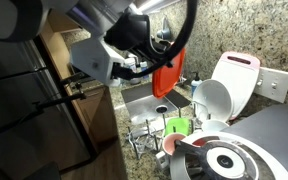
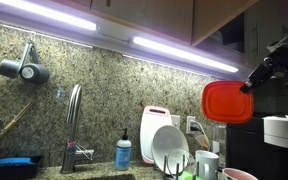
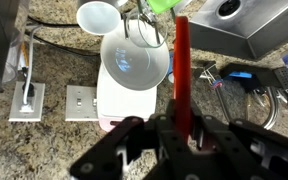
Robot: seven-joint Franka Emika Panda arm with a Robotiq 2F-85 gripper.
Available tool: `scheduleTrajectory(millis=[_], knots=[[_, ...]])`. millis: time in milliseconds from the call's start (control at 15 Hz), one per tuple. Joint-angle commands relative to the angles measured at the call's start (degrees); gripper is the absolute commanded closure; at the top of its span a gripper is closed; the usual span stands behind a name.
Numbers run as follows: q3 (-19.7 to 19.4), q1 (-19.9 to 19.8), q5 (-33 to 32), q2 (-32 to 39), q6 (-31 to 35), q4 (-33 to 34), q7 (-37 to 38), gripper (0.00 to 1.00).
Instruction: Take the orange lid and place it inside the upper cabinet
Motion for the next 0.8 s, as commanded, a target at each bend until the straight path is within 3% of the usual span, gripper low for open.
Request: scheduleTrajectory(millis=[0, 733], knots=[[-1.31, 2.17, 2.21, -8.80, 1.94, -5.40, -4.72, 0.96], [-6.04, 7.36, 5.46, -24.65, 3.13, -10.61, -8.11, 0.96]])
